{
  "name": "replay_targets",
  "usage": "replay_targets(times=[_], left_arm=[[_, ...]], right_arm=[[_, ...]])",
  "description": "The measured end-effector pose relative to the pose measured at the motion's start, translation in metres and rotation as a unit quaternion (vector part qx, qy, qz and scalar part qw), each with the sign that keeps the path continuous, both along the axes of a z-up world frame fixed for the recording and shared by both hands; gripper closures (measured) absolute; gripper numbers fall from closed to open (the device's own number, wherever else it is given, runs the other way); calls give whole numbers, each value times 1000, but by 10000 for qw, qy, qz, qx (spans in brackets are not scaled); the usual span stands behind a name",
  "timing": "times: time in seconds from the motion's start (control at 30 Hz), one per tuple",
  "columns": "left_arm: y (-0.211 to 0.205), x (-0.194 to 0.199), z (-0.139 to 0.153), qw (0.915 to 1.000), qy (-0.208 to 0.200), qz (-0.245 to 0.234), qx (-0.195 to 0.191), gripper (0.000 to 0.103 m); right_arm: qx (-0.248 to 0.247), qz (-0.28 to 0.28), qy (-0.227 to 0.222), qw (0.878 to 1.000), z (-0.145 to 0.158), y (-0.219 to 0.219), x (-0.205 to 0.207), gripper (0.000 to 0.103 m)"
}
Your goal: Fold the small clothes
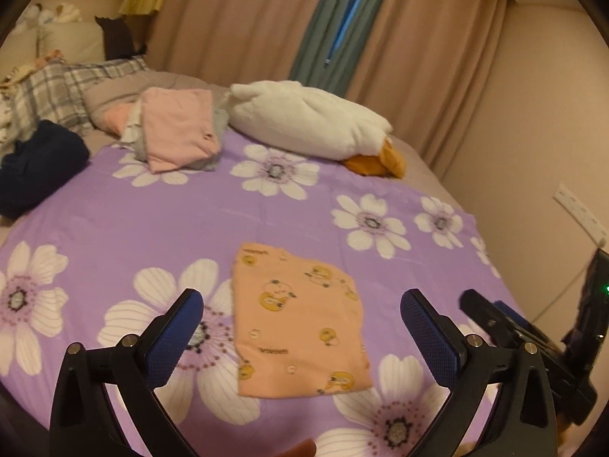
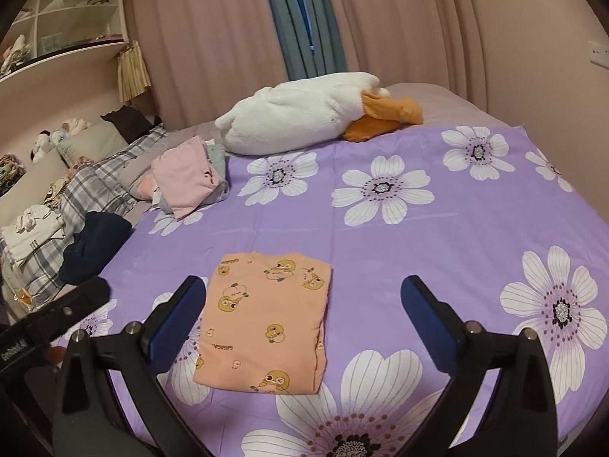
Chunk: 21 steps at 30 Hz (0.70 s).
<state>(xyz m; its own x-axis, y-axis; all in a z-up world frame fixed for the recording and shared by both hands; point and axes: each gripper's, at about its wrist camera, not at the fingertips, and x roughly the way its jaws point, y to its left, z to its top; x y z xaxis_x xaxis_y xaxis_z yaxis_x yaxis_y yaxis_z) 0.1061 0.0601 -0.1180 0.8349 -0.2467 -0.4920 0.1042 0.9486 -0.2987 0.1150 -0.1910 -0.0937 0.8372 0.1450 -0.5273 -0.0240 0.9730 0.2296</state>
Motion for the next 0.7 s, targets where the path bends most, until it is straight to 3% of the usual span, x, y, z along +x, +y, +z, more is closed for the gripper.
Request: replay_targets(times=[0.23, 0.43, 0.7], left_arm=[[-7, 6, -6, 9973, 136, 279, 666, 1], [1, 6, -5, 9984, 121, 285, 480, 1], [-1, 6, -5, 9983, 144, 186, 532, 1]], right_arm=[[-145, -306, 84, 9994, -1, -9, 0, 0], [-221, -561, 21, 9982, 0, -19, -3, 0], [28, -885, 49, 9961, -1, -35, -3, 0]])
